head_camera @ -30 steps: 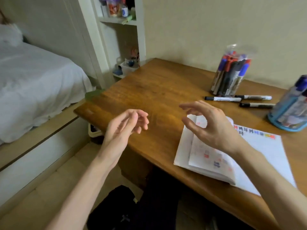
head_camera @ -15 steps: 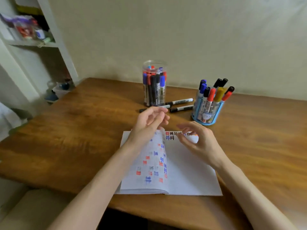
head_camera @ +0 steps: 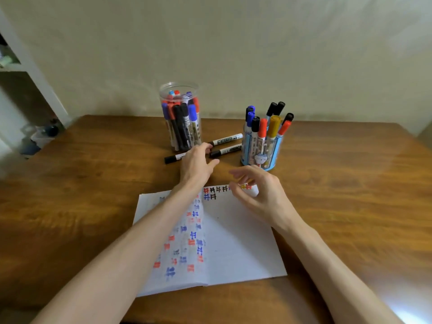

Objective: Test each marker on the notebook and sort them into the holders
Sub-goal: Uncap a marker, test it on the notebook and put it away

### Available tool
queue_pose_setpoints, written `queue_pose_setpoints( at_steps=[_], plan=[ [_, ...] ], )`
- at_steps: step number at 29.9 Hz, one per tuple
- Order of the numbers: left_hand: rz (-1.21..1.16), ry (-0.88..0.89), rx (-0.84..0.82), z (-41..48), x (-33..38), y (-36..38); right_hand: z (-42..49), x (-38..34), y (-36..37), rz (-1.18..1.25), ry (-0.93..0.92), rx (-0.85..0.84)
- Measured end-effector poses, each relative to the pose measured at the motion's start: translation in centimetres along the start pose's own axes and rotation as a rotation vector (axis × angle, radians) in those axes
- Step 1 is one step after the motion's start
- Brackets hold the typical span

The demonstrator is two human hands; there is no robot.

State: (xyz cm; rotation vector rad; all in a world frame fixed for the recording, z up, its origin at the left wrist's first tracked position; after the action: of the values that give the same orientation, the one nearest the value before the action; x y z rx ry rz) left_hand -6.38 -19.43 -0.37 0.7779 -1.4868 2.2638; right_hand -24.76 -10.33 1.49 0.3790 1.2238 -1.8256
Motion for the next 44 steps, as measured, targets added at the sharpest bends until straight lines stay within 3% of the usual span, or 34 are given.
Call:
queue_pose_setpoints(
  at_steps=[5,13,18,23,33,44],
  plan=[
    [0.054,0.051,0.035,0.3,0.3,0.3,0.2,0.6,-0.3,-0.01,0.003,0.017],
    [-0.121,-0.014,0.158,-2.9,-2.7,-6.4,0.1,0.7,-0.1,0.004,0.031,0.028],
    [-0.428,-0.003,-0.057,-6.4,-2.1,-8.7,-0.2,0.4,0.6,0.223,0.147,-0.016],
    [-0.415,0.187,-0.267,-8.1,0.1,-7.5,-0.4,0.0,0.8,0.551,0.228,0.038],
    [-0.251,0.448,-0.255,-8.9,1.8,-5.7,-0.6,0.3,1.0,0.567,0.265,0.084],
    [-0.37,0.339,-0.445,-9.1,0.4,-5.7,-0.4,-1.4,1.4,0.553,0.149,0.048]
  ],
)
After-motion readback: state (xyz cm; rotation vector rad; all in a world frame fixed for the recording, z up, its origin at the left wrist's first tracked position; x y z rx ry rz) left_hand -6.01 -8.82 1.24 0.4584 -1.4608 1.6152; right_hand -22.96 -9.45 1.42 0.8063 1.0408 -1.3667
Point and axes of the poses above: each hand's wrist, its own z-axis towards the middle knuckle, its own y-axis out of the palm, x = y × z, the point moved 6 cm from there along z, towards the middle knuckle, and after that the axes turned 5 degrees about x, right-handed, at the moved point
